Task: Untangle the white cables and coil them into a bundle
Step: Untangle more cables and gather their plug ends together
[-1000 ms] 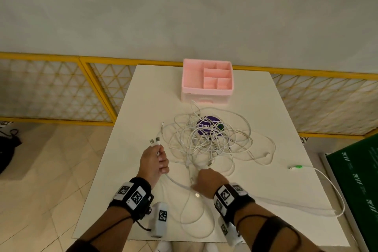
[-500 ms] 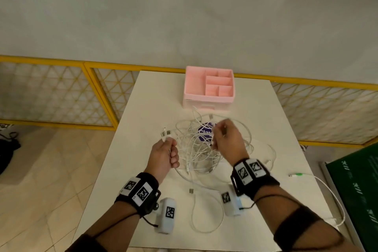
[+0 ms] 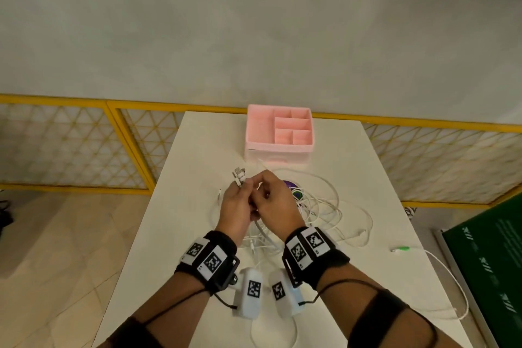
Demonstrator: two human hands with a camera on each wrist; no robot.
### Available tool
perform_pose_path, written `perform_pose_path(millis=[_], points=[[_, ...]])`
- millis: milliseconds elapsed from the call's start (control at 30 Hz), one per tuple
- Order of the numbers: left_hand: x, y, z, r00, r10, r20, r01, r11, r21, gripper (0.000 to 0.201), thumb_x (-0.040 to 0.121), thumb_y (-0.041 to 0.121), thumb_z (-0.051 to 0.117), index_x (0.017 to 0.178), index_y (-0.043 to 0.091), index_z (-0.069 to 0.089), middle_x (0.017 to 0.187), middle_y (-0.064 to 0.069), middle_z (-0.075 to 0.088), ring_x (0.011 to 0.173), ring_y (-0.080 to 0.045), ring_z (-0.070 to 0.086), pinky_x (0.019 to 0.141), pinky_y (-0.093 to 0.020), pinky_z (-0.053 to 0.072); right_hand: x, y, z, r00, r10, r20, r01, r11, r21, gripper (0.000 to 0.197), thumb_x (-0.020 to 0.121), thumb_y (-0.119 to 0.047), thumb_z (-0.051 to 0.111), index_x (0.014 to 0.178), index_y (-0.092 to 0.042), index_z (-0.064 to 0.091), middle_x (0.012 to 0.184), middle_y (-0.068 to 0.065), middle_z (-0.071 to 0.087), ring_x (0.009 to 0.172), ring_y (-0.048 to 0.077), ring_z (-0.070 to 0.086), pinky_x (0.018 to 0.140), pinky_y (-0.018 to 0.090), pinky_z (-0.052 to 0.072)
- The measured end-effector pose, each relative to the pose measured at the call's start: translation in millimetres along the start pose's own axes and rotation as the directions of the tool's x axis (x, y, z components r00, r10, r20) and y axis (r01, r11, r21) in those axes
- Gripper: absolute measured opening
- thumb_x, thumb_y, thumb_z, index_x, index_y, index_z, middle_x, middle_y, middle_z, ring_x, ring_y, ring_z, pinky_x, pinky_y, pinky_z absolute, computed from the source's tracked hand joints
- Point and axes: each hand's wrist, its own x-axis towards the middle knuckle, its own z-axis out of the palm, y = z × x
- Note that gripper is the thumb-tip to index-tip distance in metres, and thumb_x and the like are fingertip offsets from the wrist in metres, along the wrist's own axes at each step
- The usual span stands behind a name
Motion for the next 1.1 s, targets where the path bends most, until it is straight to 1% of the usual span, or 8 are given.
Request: perform_pose_path(millis=[100,233,333,433,567,700,800,1100], points=[[6.4,-2.0,-5.9,0.994,0.023,-0.105,-0.022,1.0,0.012,0.024,0.106,0.021,0.044,0.09,0.007,0.055,0.064,-0.003,0.05,0.045,-0.009,0.048,0.041,-0.022,0.035,-5.2,10.9,-3.1,0.994,-0.056,0.091,0.056,0.998,0.003,0.016,0.095,-0.014,0.059,0.104,-0.026,0.064,0.059,0.001,0.053,0.051,0.009,0.049,0.054,0.022,0.044],[23.5,13.7,-26.5,0.974,-0.001,-0.225,-0.063,0.959,-0.275,0.027,0.106,0.02,0.042,0.08,0.015,0.049,0.069,-0.003,0.048,0.056,-0.015,0.047,0.049,-0.026,0.038,-14.8,47.3,-19.7,0.988,0.008,0.156,0.015,0.989,-0.15,0.019,0.092,-0.012,0.057,0.103,-0.027,0.058,0.062,0.001,0.048,0.055,0.009,0.044,0.06,0.03,0.047],[29.6,34.7,-47.0,0.969,-0.001,-0.247,-0.104,0.906,-0.41,0.035,0.107,0.027,0.036,0.074,0.019,0.043,0.058,0.004,0.039,0.047,-0.013,0.039,0.05,-0.026,0.043,-16.2,80.9,-44.0,0.991,0.101,0.087,-0.078,0.968,-0.237,0.014,0.093,-0.013,0.059,0.087,-0.025,0.058,0.069,0.004,0.063,0.057,0.008,0.053,0.063,0.037,0.054],[35.1,58.3,-74.5,0.956,0.041,-0.289,-0.171,0.881,-0.442,0.037,0.107,0.028,0.034,0.071,0.022,0.038,0.059,0.006,0.028,0.041,-0.009,0.023,0.038,-0.018,0.022,-16.5,117.5,-82.2,0.968,0.245,-0.048,-0.244,0.887,-0.391,0.019,0.095,-0.018,0.059,0.078,-0.027,0.055,0.067,-0.006,0.06,0.061,0.012,0.056,0.062,0.028,0.041],[39.6,76.6,-100.3,0.95,0.125,-0.285,-0.233,0.892,-0.387,0.039,0.107,0.032,0.033,0.07,0.024,0.039,0.057,0.008,0.024,0.043,-0.008,0.016,0.038,-0.019,0.013,-15.9,136.8,-127.3,0.905,0.395,-0.161,-0.424,0.793,-0.438,0.019,0.092,-0.028,0.064,0.074,-0.02,0.063,0.074,0.002,0.07,0.074,0.026,0.064,0.071,0.034,0.05],[36.3,60.2,-83.8,0.959,0.169,-0.226,-0.22,0.949,-0.224,0.037,0.108,0.036,0.035,0.073,0.022,0.042,0.055,0.009,0.03,0.042,-0.007,0.019,0.04,-0.016,0.014,7.9,86.4,-129.4,0.883,0.436,-0.171,-0.455,0.886,-0.088,0.05,0.096,-0.048,0.055,0.07,-0.005,0.061,0.055,0.006,0.063,0.055,0.029,0.065,0.057,0.037,0.052],[28.3,42.1,-58.9,0.97,0.178,-0.165,-0.196,0.976,-0.096,0.034,0.107,0.033,0.041,0.075,0.021,0.042,0.057,0.007,0.032,0.043,-0.007,0.022,0.039,-0.016,0.017,26.9,33.7,-119.1,0.913,0.377,-0.155,-0.373,0.926,0.056,0.048,0.096,-0.049,0.056,0.068,-0.009,0.052,0.049,0.003,0.042,0.038,0.019,0.041,0.043,0.025,0.034],[10.7,20.6,-5.8,0.952,0.272,0.141,-0.297,0.933,0.203,0.015,0.088,0.019,0.074,0.085,0.011,0.061,0.055,0.014,0.046,0.043,-0.002,0.038,0.042,-0.014,0.032,28.5,-81.5,-82.8,0.994,0.037,0.102,-0.069,0.943,0.326,0.037,0.104,-0.031,0.048,0.077,-0.006,0.053,0.048,0.002,0.032,0.041,0.022,0.045,0.05,0.03,0.04]])
